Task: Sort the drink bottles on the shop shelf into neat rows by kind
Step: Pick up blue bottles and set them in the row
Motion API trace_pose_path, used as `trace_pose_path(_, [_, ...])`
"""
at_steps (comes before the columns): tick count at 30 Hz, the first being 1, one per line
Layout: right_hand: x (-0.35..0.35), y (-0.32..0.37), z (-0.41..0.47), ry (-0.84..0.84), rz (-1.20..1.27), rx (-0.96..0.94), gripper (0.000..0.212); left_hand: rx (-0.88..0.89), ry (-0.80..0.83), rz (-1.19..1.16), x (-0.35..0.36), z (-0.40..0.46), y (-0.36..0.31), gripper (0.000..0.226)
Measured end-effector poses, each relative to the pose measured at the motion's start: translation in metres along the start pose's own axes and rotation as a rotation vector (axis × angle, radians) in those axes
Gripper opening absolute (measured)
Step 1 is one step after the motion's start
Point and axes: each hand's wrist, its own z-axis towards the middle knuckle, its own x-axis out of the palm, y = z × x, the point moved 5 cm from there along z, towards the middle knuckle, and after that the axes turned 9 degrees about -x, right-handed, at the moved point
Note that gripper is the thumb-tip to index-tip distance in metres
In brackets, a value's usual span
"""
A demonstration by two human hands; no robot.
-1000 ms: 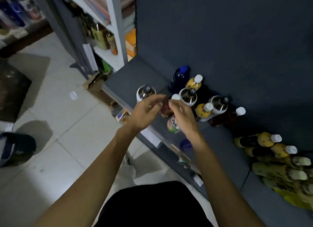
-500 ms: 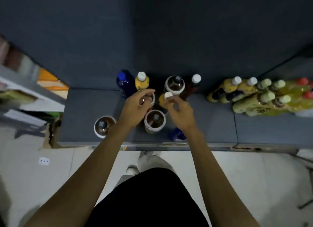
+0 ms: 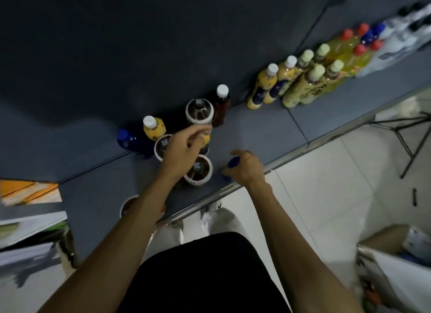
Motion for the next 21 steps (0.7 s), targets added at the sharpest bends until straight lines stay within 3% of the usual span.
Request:
trace_pose_path(9, [0.008, 0.018, -0.046, -0.339, 0.081, 0.025, 0.052, 0.067, 0.164, -0.103, -0.025, -0.015, 0.001, 0.027])
trace_pose_path(17, [-0.066, 0.067, -0.108, -0.823, 0.135, -0.114, 0.063, 0.187, 0.399, -0.052, -0.002, -0.02, -0.049, 0.033])
trace_pose_path(21, [-0.098, 0.104, -0.135, -1.024, 0.142, -0.216, 0.061, 0.25, 0.508, -0.075, -0.007, -0.027, -0.065, 0.048])
